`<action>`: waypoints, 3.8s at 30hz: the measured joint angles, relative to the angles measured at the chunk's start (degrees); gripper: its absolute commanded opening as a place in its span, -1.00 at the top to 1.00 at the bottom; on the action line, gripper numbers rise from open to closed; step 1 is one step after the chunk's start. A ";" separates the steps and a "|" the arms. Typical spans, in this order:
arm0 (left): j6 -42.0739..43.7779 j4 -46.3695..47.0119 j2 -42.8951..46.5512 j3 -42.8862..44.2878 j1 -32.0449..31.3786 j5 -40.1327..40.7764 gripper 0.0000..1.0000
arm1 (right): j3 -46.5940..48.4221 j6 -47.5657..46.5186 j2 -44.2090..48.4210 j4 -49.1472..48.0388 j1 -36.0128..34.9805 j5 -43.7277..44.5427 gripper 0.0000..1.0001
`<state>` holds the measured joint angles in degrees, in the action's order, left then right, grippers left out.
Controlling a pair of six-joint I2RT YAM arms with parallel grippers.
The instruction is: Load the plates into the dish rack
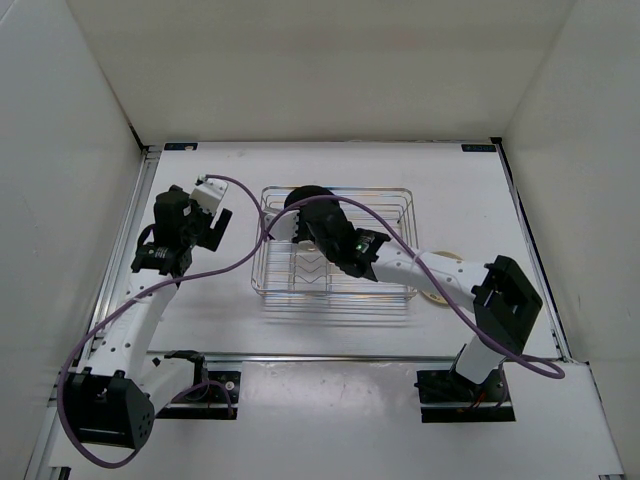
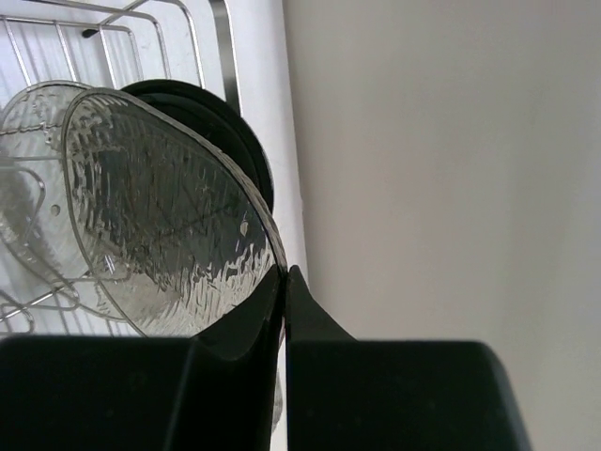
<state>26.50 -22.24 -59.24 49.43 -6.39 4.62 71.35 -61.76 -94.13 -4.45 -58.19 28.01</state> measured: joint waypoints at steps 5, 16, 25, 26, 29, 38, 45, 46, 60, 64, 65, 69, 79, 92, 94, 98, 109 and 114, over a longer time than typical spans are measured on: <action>0.02 -0.04 0.07 0.00 0.00 -0.24 -1.00 | 0.28 3.96 0.00 4.39 -0.68 -0.13 1.00; 0.02 -0.02 0.46 0.00 0.00 -0.63 -1.00 | 1.16 11.67 0.02 14.43 -1.44 -2.75 1.00; 0.02 -0.02 1.77 -0.26 0.00 -0.63 -1.00 | 6.47 16.72 -0.11 21.77 -0.33 -6.64 1.00; 0.02 -0.02 1.77 -0.26 0.00 -0.63 -1.00 | 7.13 17.14 -0.20 22.43 -0.11 -7.08 1.00; 0.07 -0.02 1.90 -0.26 0.00 -0.63 -1.00 | 8.59 18.16 -0.39 24.02 0.33 -7.89 1.00; 0.48 -0.02 2.45 -0.26 0.00 -0.63 -1.00 | 9.11 19.45 -1.27 25.79 0.37 -8.72 1.00; 0.48 0.00 2.69 -0.31 0.00 -0.66 -1.00 | 9.11 19.87 -2.27 26.01 0.44 -8.66 1.00; 0.48 -0.04 2.71 -0.33 0.00 -0.66 -1.00 | 9.11 19.89 -2.47 25.97 0.50 -8.66 1.00; 0.50 0.00 3.15 -0.42 0.00 -0.66 -1.00 | 10.43 19.89 -5.79 24.85 1.62 -8.92 1.00; 0.50 -0.02 3.28 -0.70 0.00 -0.66 -1.00 | 11.19 19.82 -6.69 24.83 1.62 -8.94 0.97; 0.50 -0.04 3.28 -0.79 0.00 -0.66 -1.00 | 11.41 19.80 -6.97 24.87 1.62 -8.94 0.94; 0.50 -0.04 3.28 -0.96 0.00 -0.66 -1.00 | 12.13 20.00 -8.02 25.00 1.60 -9.22 0.77; 0.50 -0.02 3.30 -0.96 0.07 -0.66 -1.00 | 12.13 20.85 -8.41 25.33 1.53 -8.66 0.10; 0.50 -0.02 3.32 -1.11 0.61 -0.66 -1.00 | 12.11 9.73 -7.04 16.20 2.25 -0.11 -0.21; 0.50 -0.02 3.32 -1.11 0.66 -0.66 -1.00 | 12.11 5.40 -5.55 12.00 3.58 1.55 -0.43; 0.50 -0.02 3.32 -1.11 0.66 -0.66 -1.00 | 12.24 -3.39 -2.32 0.85 9.99 3.72 -1.00; 0.50 -0.02 3.28 -1.18 1.01 -0.68 -1.00 | 24.35 17.35 5.27 20.92 50.49 -6.56 -1.00; 0.48 0.00 2.75 -1.16 1.03 -0.83 -1.00 | 8.76 23.12 12.15 28.22 58.21 -17.53 -1.00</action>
<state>26.98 -22.24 -56.49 48.27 -5.37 3.79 80.12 -38.63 -81.97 23.77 0.01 10.48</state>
